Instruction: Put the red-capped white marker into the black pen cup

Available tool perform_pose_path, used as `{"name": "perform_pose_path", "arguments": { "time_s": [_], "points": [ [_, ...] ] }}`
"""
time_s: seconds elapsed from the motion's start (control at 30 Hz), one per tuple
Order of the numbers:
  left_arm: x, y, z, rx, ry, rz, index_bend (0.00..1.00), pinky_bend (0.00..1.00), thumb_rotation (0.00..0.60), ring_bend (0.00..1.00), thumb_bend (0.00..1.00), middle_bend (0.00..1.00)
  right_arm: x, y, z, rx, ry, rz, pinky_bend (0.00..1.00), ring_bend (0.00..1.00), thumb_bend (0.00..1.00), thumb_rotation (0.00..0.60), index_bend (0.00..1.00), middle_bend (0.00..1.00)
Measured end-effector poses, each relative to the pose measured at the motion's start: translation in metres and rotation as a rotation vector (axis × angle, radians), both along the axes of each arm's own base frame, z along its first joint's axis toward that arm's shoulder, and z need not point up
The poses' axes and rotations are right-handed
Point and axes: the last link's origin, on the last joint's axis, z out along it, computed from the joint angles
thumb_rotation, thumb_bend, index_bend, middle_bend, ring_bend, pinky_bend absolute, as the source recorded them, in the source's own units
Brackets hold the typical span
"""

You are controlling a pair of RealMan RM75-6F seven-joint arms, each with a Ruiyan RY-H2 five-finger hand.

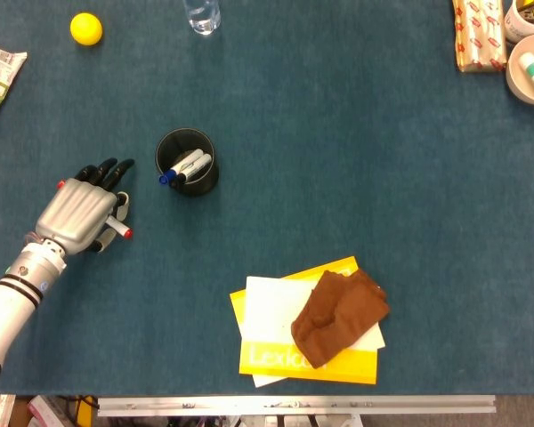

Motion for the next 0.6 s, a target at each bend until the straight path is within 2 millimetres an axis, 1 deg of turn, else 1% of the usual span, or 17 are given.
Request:
{"name": "perform_pose_path", "arguments": {
  "time_s": [0.37, 0.6],
  "points": [
    [0.017, 0.001, 0.005, 0.055, -0.080, 0.011, 0.55, 0.16, 0.600, 0.00, 0.35, 0.00, 0.001, 0.000, 0.001, -0.004, -0.003, 0.003, 0.30, 0.13, 0.00, 0.600, 0.13, 0.22],
    [0.025, 0.005, 0.010, 0.116, -0.108, 0.005, 0.55, 0.16, 0.600, 0.00, 0.35, 0.00, 0.001, 0.001, 0.002, -0.003, -0.005, 0.001, 0.30, 0.13, 0.00, 0.600, 0.13, 0.22]
  ]
}}
